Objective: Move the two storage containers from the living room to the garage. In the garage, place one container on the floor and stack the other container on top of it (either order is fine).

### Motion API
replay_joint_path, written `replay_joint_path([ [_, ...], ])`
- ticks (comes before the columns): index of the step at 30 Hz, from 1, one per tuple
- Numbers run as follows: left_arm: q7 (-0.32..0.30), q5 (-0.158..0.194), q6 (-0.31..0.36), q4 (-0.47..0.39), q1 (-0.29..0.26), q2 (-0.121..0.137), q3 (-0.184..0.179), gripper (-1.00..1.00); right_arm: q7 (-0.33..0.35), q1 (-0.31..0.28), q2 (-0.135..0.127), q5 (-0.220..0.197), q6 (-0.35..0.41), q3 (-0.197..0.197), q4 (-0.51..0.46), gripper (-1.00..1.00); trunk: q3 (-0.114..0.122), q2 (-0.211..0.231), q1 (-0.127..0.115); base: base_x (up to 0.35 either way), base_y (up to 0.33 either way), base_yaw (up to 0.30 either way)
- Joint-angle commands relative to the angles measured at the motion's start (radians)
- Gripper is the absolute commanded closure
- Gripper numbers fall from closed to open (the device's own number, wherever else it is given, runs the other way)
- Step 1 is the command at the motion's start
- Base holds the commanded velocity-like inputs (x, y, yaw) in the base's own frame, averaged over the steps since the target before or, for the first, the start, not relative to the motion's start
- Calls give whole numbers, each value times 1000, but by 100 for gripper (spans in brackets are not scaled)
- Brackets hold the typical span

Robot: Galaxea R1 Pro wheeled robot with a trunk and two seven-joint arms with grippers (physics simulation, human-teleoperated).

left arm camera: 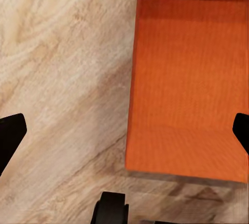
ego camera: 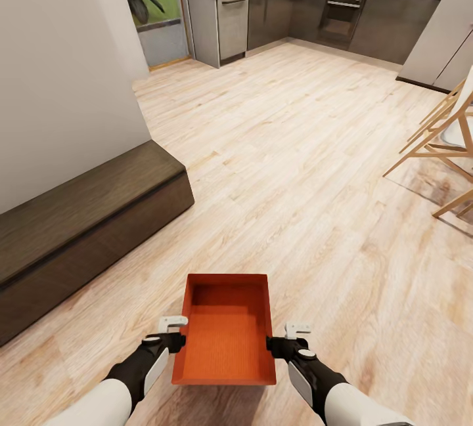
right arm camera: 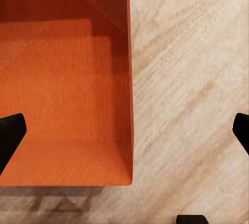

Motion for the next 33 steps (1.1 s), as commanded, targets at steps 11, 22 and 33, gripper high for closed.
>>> replay_joint_path([
  [11, 6, 11, -55, -1, 0, -3, 2, -100, -8, 0, -1, -7, -3, 6, -1, -100, -1, 0, 0, 0, 0, 0],
  [22, 13, 12, -52, -11, 0, 0, 5, -100, -7, 0, -1, -7, -3, 6, -1, -100, -26, -56, 31, 0, 0, 0],
  [33, 14, 11, -51, -12, 0, 1, 5, -100, -7, 0, -2, -8, -3, 6, -1, -100, -60, -133, 73, 0, 0, 0],
])
